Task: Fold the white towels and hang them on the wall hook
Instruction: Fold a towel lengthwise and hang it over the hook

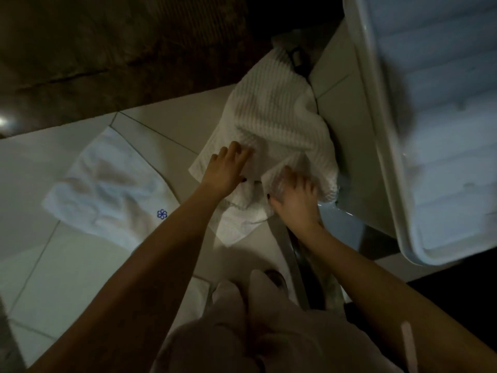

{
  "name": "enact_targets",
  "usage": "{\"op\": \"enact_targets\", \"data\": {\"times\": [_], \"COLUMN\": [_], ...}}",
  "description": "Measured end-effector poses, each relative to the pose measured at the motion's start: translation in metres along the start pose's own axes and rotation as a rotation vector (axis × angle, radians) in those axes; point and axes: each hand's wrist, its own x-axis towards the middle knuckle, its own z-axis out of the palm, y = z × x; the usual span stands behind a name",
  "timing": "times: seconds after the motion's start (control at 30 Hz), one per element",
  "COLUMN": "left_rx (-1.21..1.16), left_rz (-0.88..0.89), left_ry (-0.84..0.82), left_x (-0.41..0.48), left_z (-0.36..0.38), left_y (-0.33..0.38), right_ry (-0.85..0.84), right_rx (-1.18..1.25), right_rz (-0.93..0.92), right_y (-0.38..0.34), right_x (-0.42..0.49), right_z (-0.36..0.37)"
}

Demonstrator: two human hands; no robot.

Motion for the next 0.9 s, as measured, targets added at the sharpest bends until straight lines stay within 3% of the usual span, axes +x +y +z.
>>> {"op": "enact_targets", "data": {"times": [0.1,0.23,0.47,0.57,0.63,0.8,0.9], "left_rx": [0.129,0.248,0.381,0.227,0.070,-0.093,-0.246], "left_rz": [0.067,0.152,0.273,0.183,0.179,0.200,0.120], "left_ry": [-0.009,0.026,0.191,-0.081,-0.156,-0.079,0.045], "left_x": [0.003,0.009,-0.004,-0.026,-0.047,-0.112,-0.148], "left_z": [-0.004,-0.004,-0.024,-0.044,-0.063,-0.148,-0.218], "left_y": [-0.005,-0.012,-0.009,0.005,0.020,0.077,0.108], "right_ry": [0.066,-0.042,0.105,0.084,0.080,0.132,0.163], "right_rx": [0.007,-0.058,0.339,0.547,0.676,0.939,1.055], "right_rz": [-0.013,0.064,-0.078,-0.043,-0.047,0.102,0.134], "right_y": [-0.001,-0.006,0.017,0.015,0.002,-0.018,-0.017], "right_x": [0.002,0.008,0.000,-0.029,-0.059,-0.131,-0.165], "right_z": [-0.002,0.007,-0.003,-0.037,-0.068,-0.188,-0.279]}}
